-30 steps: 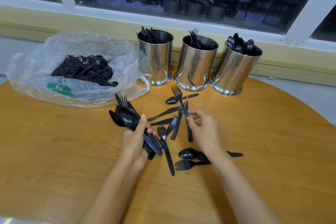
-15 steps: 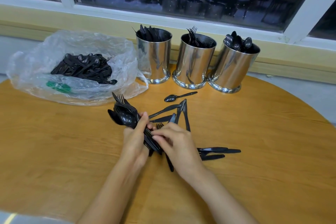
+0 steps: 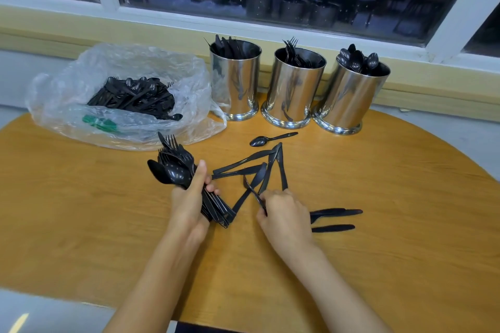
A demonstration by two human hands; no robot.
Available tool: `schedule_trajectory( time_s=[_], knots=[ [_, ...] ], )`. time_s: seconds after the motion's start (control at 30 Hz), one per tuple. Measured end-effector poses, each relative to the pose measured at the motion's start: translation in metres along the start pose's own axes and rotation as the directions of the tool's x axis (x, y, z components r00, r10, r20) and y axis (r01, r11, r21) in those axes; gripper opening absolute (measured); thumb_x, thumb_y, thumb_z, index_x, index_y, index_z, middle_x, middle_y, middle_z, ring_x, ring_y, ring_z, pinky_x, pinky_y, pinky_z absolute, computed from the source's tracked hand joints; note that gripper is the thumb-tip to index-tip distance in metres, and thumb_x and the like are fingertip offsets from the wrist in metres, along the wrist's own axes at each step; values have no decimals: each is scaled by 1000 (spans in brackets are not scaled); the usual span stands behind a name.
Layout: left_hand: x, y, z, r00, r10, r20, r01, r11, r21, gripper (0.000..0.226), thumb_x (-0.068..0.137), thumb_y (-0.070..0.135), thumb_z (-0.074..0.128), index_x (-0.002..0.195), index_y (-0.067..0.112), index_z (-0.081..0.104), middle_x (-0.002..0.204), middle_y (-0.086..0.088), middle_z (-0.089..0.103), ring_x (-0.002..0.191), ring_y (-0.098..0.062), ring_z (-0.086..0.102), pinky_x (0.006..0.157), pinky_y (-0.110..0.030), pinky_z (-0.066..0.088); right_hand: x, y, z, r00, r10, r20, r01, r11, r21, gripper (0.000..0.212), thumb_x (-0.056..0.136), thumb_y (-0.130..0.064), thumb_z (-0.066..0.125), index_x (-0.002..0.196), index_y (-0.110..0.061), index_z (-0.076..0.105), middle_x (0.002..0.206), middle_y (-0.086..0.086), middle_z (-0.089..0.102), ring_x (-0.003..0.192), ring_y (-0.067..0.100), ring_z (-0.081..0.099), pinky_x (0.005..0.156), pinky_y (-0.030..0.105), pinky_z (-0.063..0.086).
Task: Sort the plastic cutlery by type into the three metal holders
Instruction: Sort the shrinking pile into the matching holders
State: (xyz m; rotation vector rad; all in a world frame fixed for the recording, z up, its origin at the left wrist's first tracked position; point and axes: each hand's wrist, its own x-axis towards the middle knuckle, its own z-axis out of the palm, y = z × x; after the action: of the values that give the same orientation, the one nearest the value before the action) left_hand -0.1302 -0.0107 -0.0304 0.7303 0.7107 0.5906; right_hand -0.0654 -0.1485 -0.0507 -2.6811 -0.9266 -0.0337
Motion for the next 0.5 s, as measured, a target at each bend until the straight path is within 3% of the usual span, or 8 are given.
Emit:
schedule_trajectory(
  time_s=[0.1, 0.17, 0.27, 0.3, 0.4, 0.5],
  knots=[
    [-4, -1, 0, 1000, -8, 12, 7, 1000, 14, 24, 89, 30, 66, 77, 15, 53, 57, 7, 48, 50, -6, 45, 61, -26, 45, 5, 3, -1, 999, 2, -49, -1, 1000, 25, 22, 96, -19, 52, 114, -17, 64, 102, -4, 64, 101, 14, 56, 79, 30, 52],
    [-8, -3, 2, 1000, -15, 27, 14, 999, 37, 25, 88, 33, 66, 76, 15, 54, 53, 7, 48, 46, -5, 47, 63, -27, 44, 6, 3, -8, 988, 42, -150, -9, 976, 218, 19, 96, -20, 56, 113, -20, 65, 96, -7, 61, 86, 11, 58, 72, 25, 49],
    [-12, -8, 8, 998, -21, 53, 18, 998, 59, 28, 84, 39, 65, 78, 14, 55, 50, 8, 49, 43, -4, 49, 62, -27, 44, 2, -8, -21, 981, 131, -146, 1, 741, 672, 12, 91, -16, 66, 97, -26, 64, 80, -8, 61, 67, 9, 62, 60, 19, 48],
    [-14, -10, 10, 998, -18, 62, 14, 998, 60, 31, 81, 43, 64, 78, 13, 54, 50, 8, 49, 43, -4, 49, 59, -26, 46, 0, -14, -24, 981, 137, -134, 7, 671, 741, 12, 89, -15, 68, 91, -26, 63, 75, -7, 62, 64, 9, 63, 57, 18, 48],
    [-20, -15, 19, 997, -3, 80, -3, 996, 87, 41, 73, 51, 61, 76, 10, 54, 52, 5, 54, 46, -8, 59, 49, -27, 52, -4, -25, -21, 978, 105, -181, 62, 680, 731, 9, 86, -17, 73, 84, -20, 65, 71, -9, 63, 64, 10, 64, 55, 19, 50],
    [-25, -17, 23, 997, -26, 77, 17, 994, 107, 44, 71, 51, 67, 82, 9, 60, 63, 1, 63, 60, -14, 67, 58, -34, 56, -7, -26, -17, 966, 34, -257, 154, 725, 672, 5, 85, -21, 74, 86, -17, 71, 77, -9, 64, 71, 8, 61, 62, 17, 49]
  ],
)
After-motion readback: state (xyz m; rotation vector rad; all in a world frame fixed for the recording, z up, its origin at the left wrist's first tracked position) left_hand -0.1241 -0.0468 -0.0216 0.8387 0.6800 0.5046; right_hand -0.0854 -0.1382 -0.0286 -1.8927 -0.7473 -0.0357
